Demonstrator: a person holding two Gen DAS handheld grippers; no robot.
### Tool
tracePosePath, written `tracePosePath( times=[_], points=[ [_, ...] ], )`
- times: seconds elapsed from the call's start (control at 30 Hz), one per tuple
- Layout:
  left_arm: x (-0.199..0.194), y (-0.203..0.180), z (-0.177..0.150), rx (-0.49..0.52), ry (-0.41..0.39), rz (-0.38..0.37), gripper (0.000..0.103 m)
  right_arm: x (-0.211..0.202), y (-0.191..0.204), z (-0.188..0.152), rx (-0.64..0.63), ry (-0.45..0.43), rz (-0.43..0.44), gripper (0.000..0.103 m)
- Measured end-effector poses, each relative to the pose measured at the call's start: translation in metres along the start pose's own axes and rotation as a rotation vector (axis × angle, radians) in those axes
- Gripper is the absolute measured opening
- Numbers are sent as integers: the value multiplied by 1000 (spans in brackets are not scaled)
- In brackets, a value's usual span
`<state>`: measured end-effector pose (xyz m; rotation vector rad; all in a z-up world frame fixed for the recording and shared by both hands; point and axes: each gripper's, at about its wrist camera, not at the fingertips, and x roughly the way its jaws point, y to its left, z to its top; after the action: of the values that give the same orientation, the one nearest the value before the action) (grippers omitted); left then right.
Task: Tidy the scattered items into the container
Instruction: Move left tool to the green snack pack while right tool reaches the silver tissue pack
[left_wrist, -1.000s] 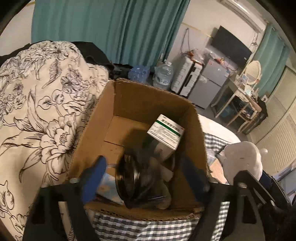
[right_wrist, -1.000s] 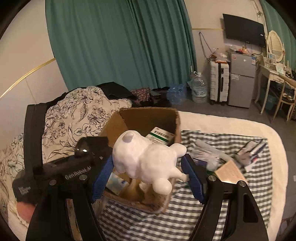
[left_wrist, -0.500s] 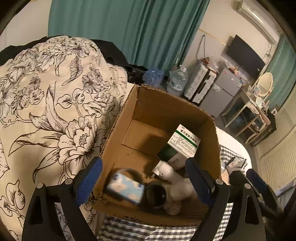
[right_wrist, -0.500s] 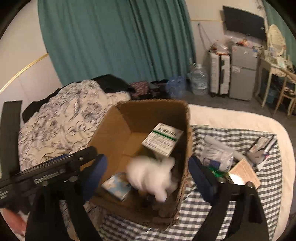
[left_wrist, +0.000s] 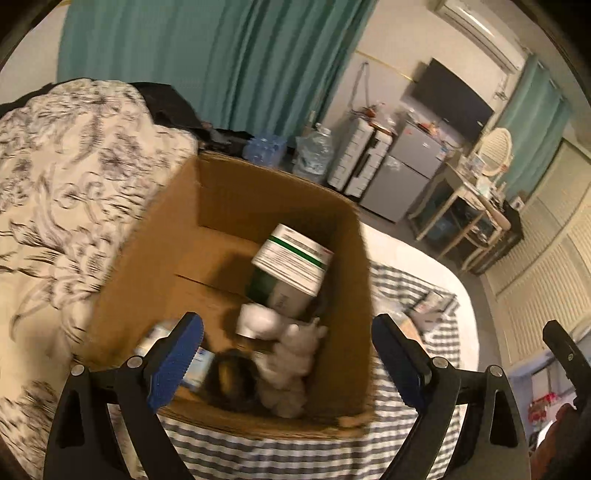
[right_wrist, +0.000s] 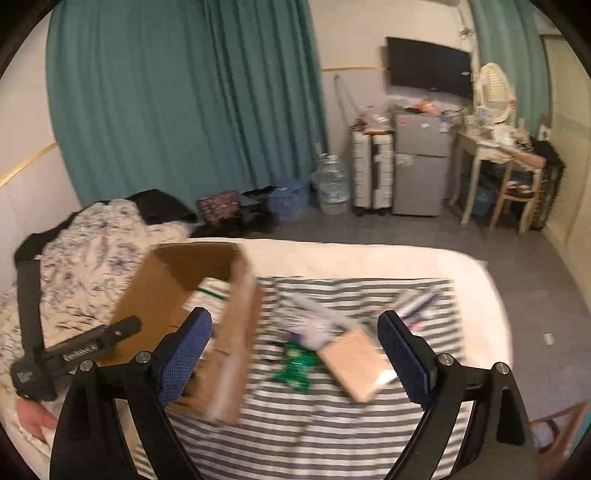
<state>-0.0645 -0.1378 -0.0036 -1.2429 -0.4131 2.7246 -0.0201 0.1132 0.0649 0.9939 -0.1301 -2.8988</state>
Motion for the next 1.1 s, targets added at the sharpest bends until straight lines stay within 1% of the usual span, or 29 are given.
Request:
tracePosePath(
  times=[0.07,0.13,0.2,0.27,0.33,0.4,0.47,0.53,0.63,0.7,0.77,0.83,0.93,1.03,1.1],
  points=[
    [1,-20,-9,47,-14,-8,95,-5,-17,-12,3,-23,-51,92],
    [1,-41,-19,101,-27,-19,95,-1,-31,-23,15,-15,-83,92],
    [3,-61,-29,148,-30,-43,95,8,-42,-30,23,19,-80,92],
    [4,-79,-41,187,-35,-66,95,15,-50,-33,31,35,-75,92],
    [9,-97,-54,236,-34,-95,95,16,-58,-31,50,29,-59,92],
    [17,-113,-66,280,-31,-104,95,16,-66,-29,60,17,-50,92],
    [27,-129,-78,317,-26,-108,95,15,-73,-30,58,10,-62,92],
    [37,-140,-87,340,-10,-119,95,19,-81,-33,65,22,-69,92],
    [58,-153,-101,373,33,-95,95,25,-92,-35,96,50,-60,92],
    [68,-156,-107,383,47,-79,95,30,-96,-36,100,69,-49,92],
    [78,-156,-110,378,56,-60,95,36,-99,-37,87,73,-67,92],
    [87,-155,-110,374,57,-37,95,44,-105,-39,83,87,-84,92],
    [99,-154,-112,382,41,5,95,57,-118,-43,120,107,-93,92],
    [112,-154,-115,414,42,28,95,72,-133,-47,171,137,-99,92],
    [120,-154,-118,431,46,38,95,79,-139,-48,195,137,-124,92]
  ],
)
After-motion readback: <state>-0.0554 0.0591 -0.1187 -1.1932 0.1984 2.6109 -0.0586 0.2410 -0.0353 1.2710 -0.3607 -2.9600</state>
